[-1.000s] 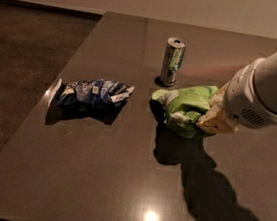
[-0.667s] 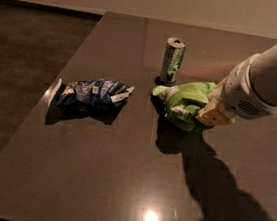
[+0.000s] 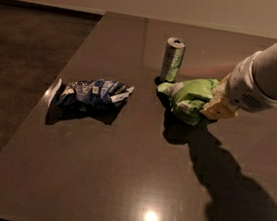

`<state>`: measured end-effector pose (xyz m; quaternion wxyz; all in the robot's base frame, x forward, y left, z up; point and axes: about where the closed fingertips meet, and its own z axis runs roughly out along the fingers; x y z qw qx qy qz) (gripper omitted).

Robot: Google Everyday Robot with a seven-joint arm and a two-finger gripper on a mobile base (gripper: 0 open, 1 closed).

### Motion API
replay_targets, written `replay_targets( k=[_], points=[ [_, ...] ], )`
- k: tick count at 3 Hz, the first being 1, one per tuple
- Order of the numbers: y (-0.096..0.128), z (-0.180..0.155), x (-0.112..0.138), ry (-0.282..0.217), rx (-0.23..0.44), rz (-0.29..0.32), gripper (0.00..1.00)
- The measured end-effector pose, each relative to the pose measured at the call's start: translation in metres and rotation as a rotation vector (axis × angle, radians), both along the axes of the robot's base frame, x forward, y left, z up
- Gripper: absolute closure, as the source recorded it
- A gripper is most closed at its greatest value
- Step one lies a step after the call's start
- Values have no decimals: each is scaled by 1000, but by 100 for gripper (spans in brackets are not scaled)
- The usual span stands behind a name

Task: Move green rice chip bag near redbull can

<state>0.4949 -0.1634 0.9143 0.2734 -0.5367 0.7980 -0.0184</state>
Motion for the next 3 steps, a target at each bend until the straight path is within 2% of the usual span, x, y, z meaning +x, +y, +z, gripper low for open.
replay_targets(
  k=[1, 3],
  points=[
    [-3, -4, 8, 0, 6, 0, 87],
    [-5, -9, 12, 9, 11, 3, 40]
  ],
)
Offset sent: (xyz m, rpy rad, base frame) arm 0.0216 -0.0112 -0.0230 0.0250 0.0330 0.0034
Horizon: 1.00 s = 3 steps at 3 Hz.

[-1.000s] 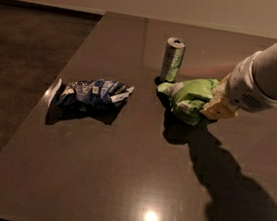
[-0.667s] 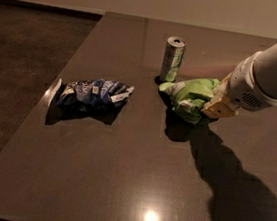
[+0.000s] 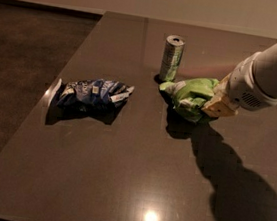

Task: Move green rice chip bag near redbull can

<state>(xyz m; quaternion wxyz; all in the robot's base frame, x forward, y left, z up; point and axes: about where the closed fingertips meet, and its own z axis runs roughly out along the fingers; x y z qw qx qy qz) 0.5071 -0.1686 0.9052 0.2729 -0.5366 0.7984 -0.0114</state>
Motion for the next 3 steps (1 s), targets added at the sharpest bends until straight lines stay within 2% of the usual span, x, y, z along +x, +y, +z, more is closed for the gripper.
replay_targets(
  k=[1, 2, 3],
  points=[
    [1, 1, -1, -2, -1, 1, 17],
    [2, 3, -1, -5, -3, 2, 0],
    [2, 3, -1, -5, -3, 3, 0]
  ],
)
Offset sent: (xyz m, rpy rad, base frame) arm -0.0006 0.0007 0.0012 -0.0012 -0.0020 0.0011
